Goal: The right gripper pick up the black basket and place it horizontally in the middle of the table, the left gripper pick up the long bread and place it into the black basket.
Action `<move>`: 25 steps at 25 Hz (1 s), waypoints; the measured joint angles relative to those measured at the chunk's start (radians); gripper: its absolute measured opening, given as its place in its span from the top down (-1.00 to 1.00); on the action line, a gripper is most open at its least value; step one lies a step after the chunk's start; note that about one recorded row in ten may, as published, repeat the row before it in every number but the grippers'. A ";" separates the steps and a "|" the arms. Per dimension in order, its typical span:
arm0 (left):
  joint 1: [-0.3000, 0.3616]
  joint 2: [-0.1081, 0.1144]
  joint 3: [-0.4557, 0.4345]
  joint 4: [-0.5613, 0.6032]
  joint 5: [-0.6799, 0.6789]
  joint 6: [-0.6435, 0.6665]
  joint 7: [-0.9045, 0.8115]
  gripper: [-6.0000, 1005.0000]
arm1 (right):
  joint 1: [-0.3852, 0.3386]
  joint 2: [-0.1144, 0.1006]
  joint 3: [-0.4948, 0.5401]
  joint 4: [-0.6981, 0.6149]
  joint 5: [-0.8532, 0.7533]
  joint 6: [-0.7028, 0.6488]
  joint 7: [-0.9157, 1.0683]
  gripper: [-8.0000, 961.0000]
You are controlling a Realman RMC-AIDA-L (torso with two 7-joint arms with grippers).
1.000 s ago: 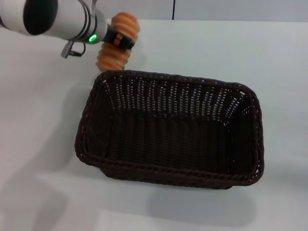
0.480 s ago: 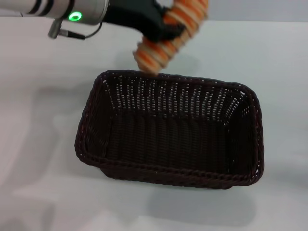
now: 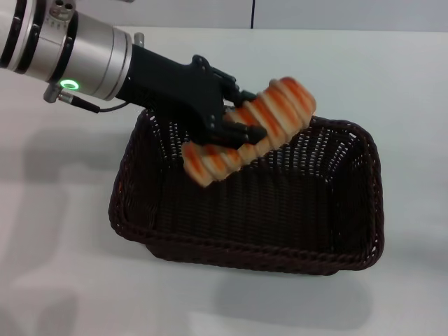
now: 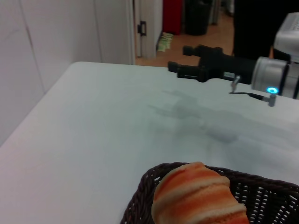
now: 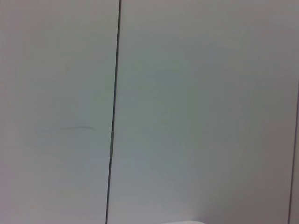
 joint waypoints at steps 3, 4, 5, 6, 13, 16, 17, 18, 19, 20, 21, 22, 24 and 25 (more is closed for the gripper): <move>-0.005 0.000 0.002 0.004 -0.003 0.005 -0.003 0.23 | 0.004 -0.001 0.001 0.006 0.001 0.000 0.001 -0.74; -0.007 0.000 0.003 0.004 -0.003 0.005 -0.003 0.24 | 0.006 -0.001 0.001 0.006 0.001 -0.001 0.001 -0.74; -0.008 0.000 0.005 0.004 -0.003 0.007 -0.003 0.11 | 0.006 -0.001 0.001 0.006 0.001 -0.001 0.001 -0.74; -0.009 0.000 0.005 0.005 -0.003 0.009 -0.002 -0.02 | 0.006 -0.001 0.002 0.006 0.001 -0.001 0.000 -0.74; -0.005 0.001 -0.008 0.007 -0.006 0.046 0.021 -0.59 | 0.013 -0.001 0.004 0.007 0.002 -0.002 -0.001 -0.74; -0.005 0.002 -0.017 0.009 -0.003 0.060 0.029 -0.68 | 0.016 -0.001 0.005 0.007 0.002 -0.002 -0.001 -0.75; -0.002 0.001 -0.018 0.010 0.000 0.092 0.036 -0.71 | 0.017 -0.001 0.005 0.007 0.002 -0.002 -0.001 -0.75; -0.002 0.001 -0.018 0.010 0.000 0.092 0.036 -0.71 | 0.017 -0.001 0.005 0.007 0.002 -0.002 -0.001 -0.75; 0.002 0.001 -0.018 0.008 0.001 0.117 0.041 -0.71 | 0.017 -0.001 0.005 0.006 0.003 -0.002 -0.002 -0.75; 0.018 -0.001 -0.016 -0.004 0.000 0.182 0.052 -0.71 | 0.017 -0.001 0.005 0.006 0.003 -0.002 -0.002 -0.75; 0.036 -0.003 -0.011 -0.015 -0.001 0.256 0.061 -0.71 | 0.017 -0.001 0.005 0.005 0.002 -0.002 -0.002 -0.75; 0.055 -0.004 -0.003 -0.026 -0.004 0.331 0.070 -0.71 | 0.017 0.000 0.005 0.004 0.002 -0.002 -0.002 -0.75; 0.094 -0.005 0.034 -0.041 -0.010 0.521 0.087 -0.70 | 0.016 0.001 0.005 0.003 0.002 -0.002 -0.002 -0.75; 0.094 -0.005 0.034 -0.041 -0.010 0.521 0.087 -0.70 | 0.014 0.001 0.005 0.003 0.002 -0.002 -0.002 -0.75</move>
